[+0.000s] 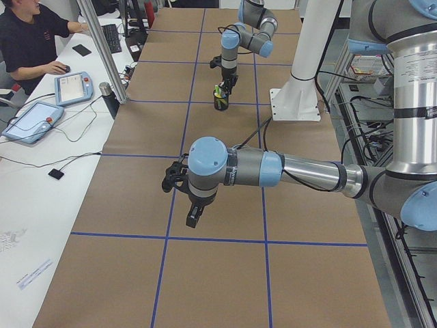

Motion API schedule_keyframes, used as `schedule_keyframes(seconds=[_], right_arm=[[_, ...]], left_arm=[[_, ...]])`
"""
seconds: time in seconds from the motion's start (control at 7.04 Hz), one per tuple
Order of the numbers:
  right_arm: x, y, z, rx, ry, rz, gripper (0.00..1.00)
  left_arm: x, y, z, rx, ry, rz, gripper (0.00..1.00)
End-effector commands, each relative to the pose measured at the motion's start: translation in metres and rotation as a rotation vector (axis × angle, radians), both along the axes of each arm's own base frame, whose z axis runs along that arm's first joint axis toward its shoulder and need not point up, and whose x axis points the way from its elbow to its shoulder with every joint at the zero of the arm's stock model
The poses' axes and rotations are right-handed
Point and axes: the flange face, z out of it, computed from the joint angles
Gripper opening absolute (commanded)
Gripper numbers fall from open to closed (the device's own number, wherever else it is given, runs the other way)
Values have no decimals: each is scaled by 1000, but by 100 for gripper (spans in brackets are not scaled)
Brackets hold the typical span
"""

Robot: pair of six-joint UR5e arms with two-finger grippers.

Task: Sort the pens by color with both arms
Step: 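Lower the right gripper into the cup and grasp the blue marker, then lift the blue marker with the right gripper while the left arm moves in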

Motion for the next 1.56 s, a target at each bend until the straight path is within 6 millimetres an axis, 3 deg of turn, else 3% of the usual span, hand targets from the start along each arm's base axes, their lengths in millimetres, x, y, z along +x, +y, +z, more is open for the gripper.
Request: schedule_keyframes(seconds=[0.0,0.28,0.71,0.99,1.42], right_arm=[[6,2,-4,2,-13,-2,9],[18,8,-16,11,-41,-3,9],[74,24,-50,11,-39,4,8],[104,21,-63,23,-50,22,8],[153,1,-76,60,-92,81,8]], left_arm=[[0,0,1,-2,0,1,99],[1,-1,1,-3,0,1,99],[14,-11,-9,-38,11,-18,99],[38,-38,-35,-57,22,-26,99],[103,-85,-101,-114,63,-47,99]])
